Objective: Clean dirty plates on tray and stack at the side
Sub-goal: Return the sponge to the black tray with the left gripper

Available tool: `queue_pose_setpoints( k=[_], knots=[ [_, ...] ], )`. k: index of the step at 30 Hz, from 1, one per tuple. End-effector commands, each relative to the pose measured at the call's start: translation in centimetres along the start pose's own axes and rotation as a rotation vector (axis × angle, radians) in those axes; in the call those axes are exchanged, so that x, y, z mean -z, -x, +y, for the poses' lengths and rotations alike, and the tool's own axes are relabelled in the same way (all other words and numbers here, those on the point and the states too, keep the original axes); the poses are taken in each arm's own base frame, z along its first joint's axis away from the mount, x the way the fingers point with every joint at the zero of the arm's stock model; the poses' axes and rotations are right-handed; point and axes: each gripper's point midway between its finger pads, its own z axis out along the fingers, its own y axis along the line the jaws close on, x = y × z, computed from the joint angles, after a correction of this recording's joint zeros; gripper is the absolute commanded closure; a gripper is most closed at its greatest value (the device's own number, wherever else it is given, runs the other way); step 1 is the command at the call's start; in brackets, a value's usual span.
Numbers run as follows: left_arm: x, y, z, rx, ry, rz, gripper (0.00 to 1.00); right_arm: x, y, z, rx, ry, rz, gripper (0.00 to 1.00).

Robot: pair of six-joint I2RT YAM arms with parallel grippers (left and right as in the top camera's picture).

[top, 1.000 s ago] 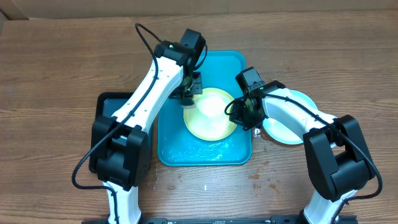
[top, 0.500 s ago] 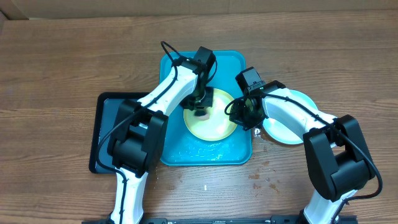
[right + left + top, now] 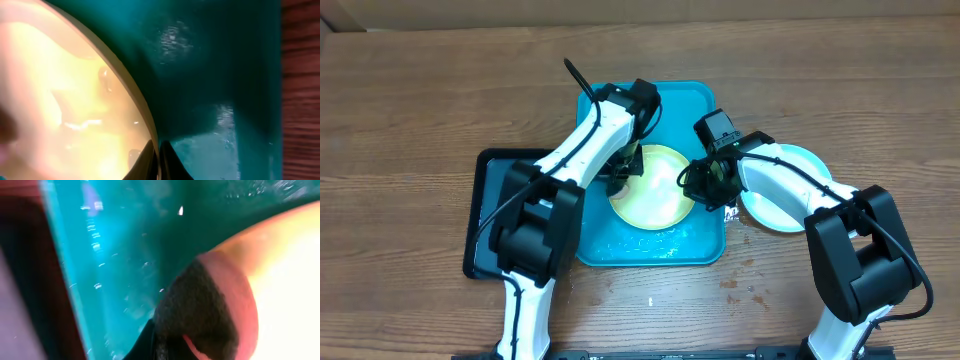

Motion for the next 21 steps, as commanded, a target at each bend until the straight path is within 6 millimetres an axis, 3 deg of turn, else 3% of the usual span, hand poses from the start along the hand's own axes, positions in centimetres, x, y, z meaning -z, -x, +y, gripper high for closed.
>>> queue_pose_setpoints(
  k=[1, 2, 3, 5, 7, 10, 13, 15, 21],
  knots=[
    [7.4, 2.3, 3.0, 0.112, -0.076, -0.173, 0.96, 0.1, 1.2, -2.3, -0.032, -0.085, -0.048, 0.96],
    [8.8, 2.2, 3.1, 0.123, -0.121, -0.192, 0.96, 0.1, 1.2, -2.3, -0.032, -0.086, -0.047, 0.96],
    [11.8, 1.6, 3.8, 0.145, -0.205, -0.232, 0.96, 0.1, 1.2, -2.4, -0.032, -0.088, -0.045, 0.96],
    [14.3, 0.9, 5.4, 0.168, -0.244, -0.269, 0.96, 0.1, 1.1, -2.4, -0.028, -0.090, -0.042, 0.96],
    [16.2, 0.0, 8.0, 0.205, -0.224, -0.310, 0.96, 0.1, 1.1, -2.4, -0.018, -0.090, -0.041, 0.96],
    [17.2, -1.4, 11.7, 0.254, -0.138, -0.328, 0.96, 0.1, 1.1, -2.4, 0.001, -0.090, -0.042, 0.96],
    [16.1, -2.6, 14.7, 0.309, -0.030, -0.282, 0.96, 0.1, 1.2, -2.3, 0.039, -0.088, -0.043, 0.96],
    [14.5, -3.2, 15.6, 0.335, 0.003, -0.231, 0.96, 0.1, 1.2, -2.3, 0.072, -0.088, -0.042, 0.96],
    [6.5, -4.3, 16.7, 0.409, 0.042, -0.111, 0.92, 0.1, 0.7, -2.8, 0.123, -0.105, -0.016, 0.96]
  ],
)
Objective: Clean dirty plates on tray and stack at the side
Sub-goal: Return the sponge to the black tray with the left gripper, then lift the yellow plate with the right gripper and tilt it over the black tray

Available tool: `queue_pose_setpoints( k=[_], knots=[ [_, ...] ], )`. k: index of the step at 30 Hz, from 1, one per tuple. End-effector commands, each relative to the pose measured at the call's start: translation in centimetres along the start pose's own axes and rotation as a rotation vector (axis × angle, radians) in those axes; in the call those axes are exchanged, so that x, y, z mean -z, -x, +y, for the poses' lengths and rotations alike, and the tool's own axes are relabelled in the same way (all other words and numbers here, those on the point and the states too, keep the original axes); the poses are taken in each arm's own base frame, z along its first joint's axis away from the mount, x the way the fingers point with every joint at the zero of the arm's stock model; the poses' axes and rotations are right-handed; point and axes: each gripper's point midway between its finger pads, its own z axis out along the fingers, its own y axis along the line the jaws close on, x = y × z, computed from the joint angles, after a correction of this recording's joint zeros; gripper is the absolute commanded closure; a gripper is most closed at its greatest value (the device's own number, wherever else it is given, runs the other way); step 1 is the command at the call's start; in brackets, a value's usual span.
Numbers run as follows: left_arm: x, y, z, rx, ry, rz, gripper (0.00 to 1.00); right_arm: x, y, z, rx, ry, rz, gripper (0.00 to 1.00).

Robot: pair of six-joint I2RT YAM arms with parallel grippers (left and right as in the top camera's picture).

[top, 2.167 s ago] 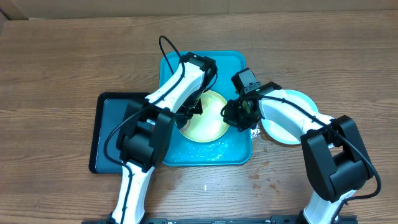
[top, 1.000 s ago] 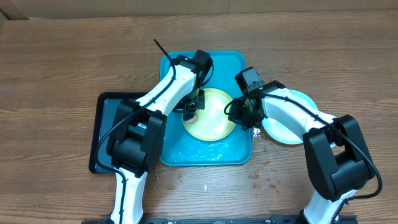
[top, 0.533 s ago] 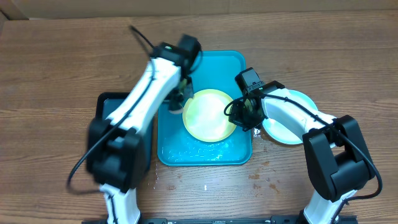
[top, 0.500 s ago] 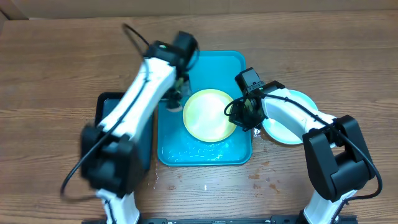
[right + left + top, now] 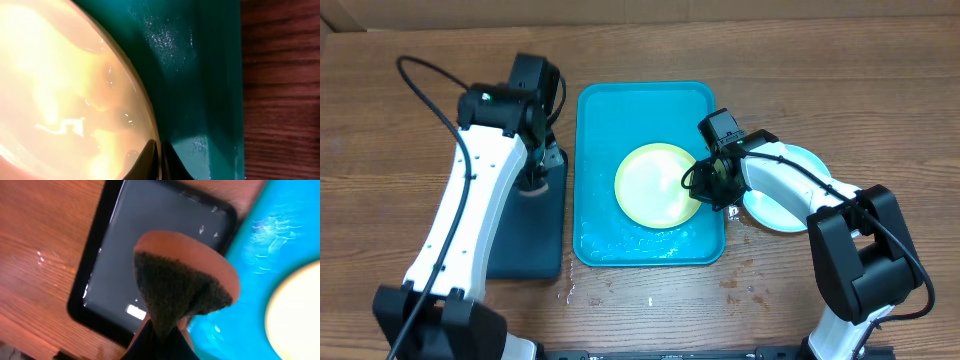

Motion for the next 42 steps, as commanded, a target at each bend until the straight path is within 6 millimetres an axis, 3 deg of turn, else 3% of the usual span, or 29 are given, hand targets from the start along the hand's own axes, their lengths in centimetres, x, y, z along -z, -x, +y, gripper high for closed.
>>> queue_pose_setpoints(
  k=[1, 4, 7, 10, 15, 19, 24, 29, 34, 35, 36, 39, 42],
  knots=[
    [-5.5, -1.6, 1.6, 0.059, 0.071, 0.074, 0.91, -0.1, 0.2, -1.6, 0.060, -0.065, -0.007, 0.96],
    [-8.8, -2.8, 2.2, 0.093, 0.067, 0.108, 0.89, -0.2, -0.2, -1.3, 0.117, -0.044, 0.014, 0.96],
    [-10.3, -3.4, 2.5, 0.080, 0.038, 0.138, 0.80, -0.1, -0.6, -1.2, 0.126, -0.036, 0.034, 0.96],
    [-10.3, -3.4, 2.5, 0.033, -0.010, 0.163, 0.73, -0.1, -0.9, -1.2, 0.123, -0.033, 0.048, 0.96],
    [-8.4, -3.2, 2.3, -0.009, -0.098, 0.216, 0.76, 1.2, -1.2, 0.0, 0.130, 0.010, 0.059, 0.96],
    [-4.8, -2.0, 2.5, 0.001, -0.166, 0.192, 0.78, 4.4, -0.4, 2.2, 0.174, 0.027, -0.007, 0.96],
    [3.2, 0.3, 3.4, 0.016, -0.260, 0.014, 0.59, 9.9, 0.7, 6.4, 0.309, 0.019, -0.153, 0.96],
    [13.8, 0.8, 5.0, 0.037, -0.410, -0.240, 0.38, 14.7, 0.8, 13.4, 0.468, 0.049, -0.348, 0.96],
    [21.6, -1.5, 6.7, 0.040, -0.548, -0.448, 0.18, 16.6, -1.8, 21.6, 0.653, 0.139, -0.561, 0.96],
    [22.4, -2.1, 7.1, 0.040, -0.559, -0.470, 0.04, 16.7, -2.4, 22.8, 0.672, 0.148, -0.596, 0.96],
    [23.0, -2.8, 7.5, 0.042, -0.566, -0.492, 0.00, 16.7, -3.0, 24.1, 0.689, 0.158, -0.630, 0.96],
    [24.3, -4.9, 8.7, 0.044, -0.580, -0.535, 0.00, 16.6, -4.1, 27.0, 0.717, 0.161, -0.743, 0.96],
    [25.1, -6.3, 9.4, 0.046, -0.590, -0.568, 0.00, 16.0, -4.6, 28.6, 0.757, 0.139, -0.814, 0.96]
  ],
)
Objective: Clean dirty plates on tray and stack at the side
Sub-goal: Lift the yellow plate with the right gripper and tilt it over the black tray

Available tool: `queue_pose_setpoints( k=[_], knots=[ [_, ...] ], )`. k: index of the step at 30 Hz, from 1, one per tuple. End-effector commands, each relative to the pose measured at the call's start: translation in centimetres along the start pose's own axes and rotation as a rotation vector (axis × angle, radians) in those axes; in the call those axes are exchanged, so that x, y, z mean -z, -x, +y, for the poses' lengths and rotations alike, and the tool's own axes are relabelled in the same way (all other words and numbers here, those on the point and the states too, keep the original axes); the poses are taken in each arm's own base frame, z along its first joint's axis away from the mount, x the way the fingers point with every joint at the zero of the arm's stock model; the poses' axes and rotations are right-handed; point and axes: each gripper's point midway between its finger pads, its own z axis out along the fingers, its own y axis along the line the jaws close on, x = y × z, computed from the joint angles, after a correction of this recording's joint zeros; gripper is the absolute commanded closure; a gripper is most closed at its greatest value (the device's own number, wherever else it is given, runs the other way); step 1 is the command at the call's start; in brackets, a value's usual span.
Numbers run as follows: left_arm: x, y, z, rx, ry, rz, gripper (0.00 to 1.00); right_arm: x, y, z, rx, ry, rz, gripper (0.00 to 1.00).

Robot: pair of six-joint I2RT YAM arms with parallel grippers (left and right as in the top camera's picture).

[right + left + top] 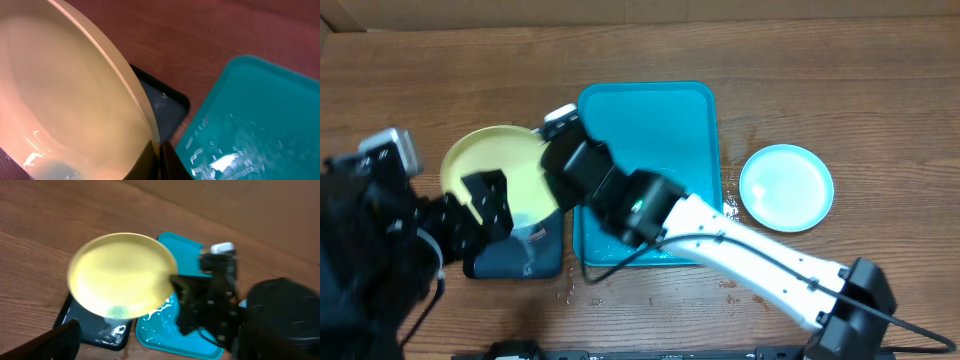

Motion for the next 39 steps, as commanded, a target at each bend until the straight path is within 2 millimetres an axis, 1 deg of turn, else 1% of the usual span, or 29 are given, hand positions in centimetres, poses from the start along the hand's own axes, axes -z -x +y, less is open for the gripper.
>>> queue_pose_setpoints(
  k=[1, 4, 6, 12, 17, 25, 26, 30, 34, 39],
  knots=[
    [1.6, -0.6, -0.3, -0.014, -0.030, -0.029, 0.00, -1.4, 0.6, -0.1, 0.080, -0.119, -0.074, 0.96],
    [2.1, -1.0, -0.2, -0.014, -0.032, -0.034, 0.00, -1.4, 0.8, 1.4, 0.136, -0.093, -0.097, 0.96],
    [2.2, -1.2, -0.1, -0.013, -0.029, -0.027, 0.00, -1.1, 1.0, 2.0, 0.176, -0.093, -0.114, 0.96],
    [2.1, -1.5, 0.1, -0.011, -0.023, -0.009, 0.00, -0.3, 0.7, 3.2, 0.287, -0.146, -0.138, 0.96],
    [2.0, -1.5, 0.1, -0.011, -0.023, -0.009, 0.00, 1.1, 0.6, 4.0, 0.390, -0.246, -0.177, 0.96],
    [2.0, -1.5, 0.1, -0.011, -0.023, -0.009, 0.00, 3.6, 0.7, 4.7, 0.437, -0.398, -0.245, 0.96],
    [2.0, -1.5, 0.1, -0.011, -0.023, -0.009, 0.00, 4.2, 0.6, 5.0, 0.443, -0.424, -0.260, 0.96],
    [2.0, -1.5, 0.1, -0.011, -0.023, -0.009, 0.00, 5.3, 0.5, 5.5, 0.452, -0.470, -0.287, 0.96],
    [2.0, -1.5, 0.1, -0.011, -0.023, -0.009, 0.00, 6.0, 0.5, 5.6, 0.455, -0.504, -0.305, 0.96],
    [2.0, -1.5, 0.1, -0.011, -0.023, -0.009, 0.00, 6.1, 0.5, 5.6, 0.477, -0.515, -0.303, 0.96]
  ],
)
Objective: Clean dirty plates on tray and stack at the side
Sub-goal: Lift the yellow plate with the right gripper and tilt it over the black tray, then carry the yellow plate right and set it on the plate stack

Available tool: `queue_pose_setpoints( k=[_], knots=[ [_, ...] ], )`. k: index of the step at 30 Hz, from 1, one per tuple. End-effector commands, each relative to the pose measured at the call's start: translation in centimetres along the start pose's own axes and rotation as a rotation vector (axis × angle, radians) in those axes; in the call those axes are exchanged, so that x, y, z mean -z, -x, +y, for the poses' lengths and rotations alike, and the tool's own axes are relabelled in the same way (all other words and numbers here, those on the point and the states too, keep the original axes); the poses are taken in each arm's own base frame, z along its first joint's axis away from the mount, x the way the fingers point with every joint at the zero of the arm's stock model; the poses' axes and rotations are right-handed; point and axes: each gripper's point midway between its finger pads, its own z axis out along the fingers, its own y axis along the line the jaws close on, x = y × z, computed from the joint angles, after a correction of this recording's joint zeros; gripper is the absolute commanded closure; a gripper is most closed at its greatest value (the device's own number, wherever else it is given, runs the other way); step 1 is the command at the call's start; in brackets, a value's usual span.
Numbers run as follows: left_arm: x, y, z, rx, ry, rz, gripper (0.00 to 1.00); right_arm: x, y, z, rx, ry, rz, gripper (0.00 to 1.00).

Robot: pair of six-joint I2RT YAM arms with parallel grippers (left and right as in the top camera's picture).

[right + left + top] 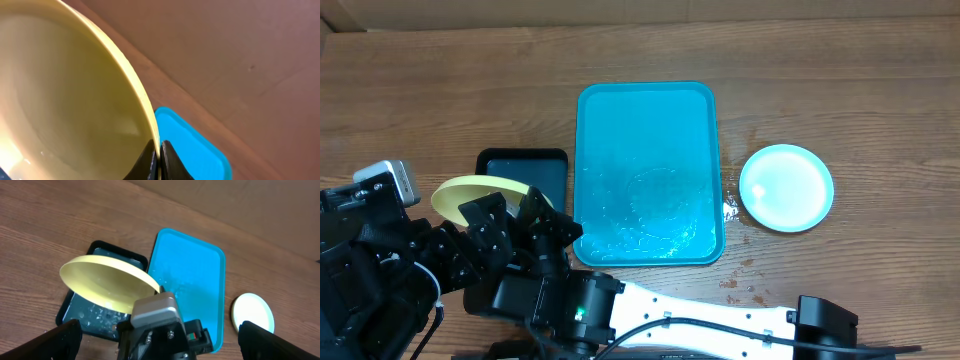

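My right gripper [159, 150] is shut on the rim of the yellow plate [65, 100], which hangs steeply tilted above the black tray [525, 168]. The plate shows again, edge-on, in the overhead view as a yellow plate [470, 190]. The blue tray [645, 170] lies wet with no plate on it. A light blue plate [786, 187] rests on the table to its right. High above the scene, my left gripper [170, 339] stands wide open and holds nothing. The sponge is not in view.
The black tray [87, 307] holds drops of water under the yellow plate. Both arms crowd the front left of the table in the overhead view. Small wet spots mark the wood by the blue tray's right front corner [730, 212].
The right gripper still grips the yellow plate, now tilted more steeply and seen nearly edge-on from overhead. The right arm has shifted towards the front left. The left gripper stays open, looking down from farther up.
My left gripper pressed a sponge to the yellow plate on the blue tray while the right gripped its rim. Then the left held the sponge over the black tray. Later the right held the plate tilted over the black tray, the left open and without the sponge; now the plate tilts steeper.
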Motion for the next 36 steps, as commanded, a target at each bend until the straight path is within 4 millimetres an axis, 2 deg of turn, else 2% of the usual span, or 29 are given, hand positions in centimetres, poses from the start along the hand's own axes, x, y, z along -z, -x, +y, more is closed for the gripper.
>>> queue_pose_setpoints(
  k=[1, 23, 26, 29, 31, 34, 36],
  knots=[
    [0.1, 0.0, -0.3, -0.010, -0.015, 0.001, 0.00, 0.3, 1.0, -1.5, -0.018, -0.054, -0.018, 0.96],
    [0.1, 0.0, -0.3, -0.010, -0.015, 0.001, 0.00, 0.2, 1.0, -1.6, -0.023, -0.056, -0.017, 0.96],
    [0.1, 0.0, -0.3, -0.010, -0.015, 0.001, 0.00, -1.1, 0.6, -2.9, -0.071, -0.086, 0.001, 0.96],
    [0.1, 0.0, -0.3, -0.010, -0.015, 0.001, 0.00, -4.5, -1.3, -6.7, -0.223, -0.167, 0.066, 0.96],
    [0.1, 0.0, -0.3, -0.010, -0.015, 0.001, 0.00, -7.4, -3.8, -8.9, -0.326, -0.166, 0.154, 0.96],
    [0.1, 0.0, -0.3, -0.010, -0.015, 0.001, 0.00, -11.3, -9.0, -10.5, -0.487, -0.025, 0.364, 0.96],
    [0.1, 0.0, -0.3, -0.010, -0.015, 0.001, 0.00, -13.0, -12.6, -11.6, -0.657, 0.113, 0.537, 0.96]
  ],
)
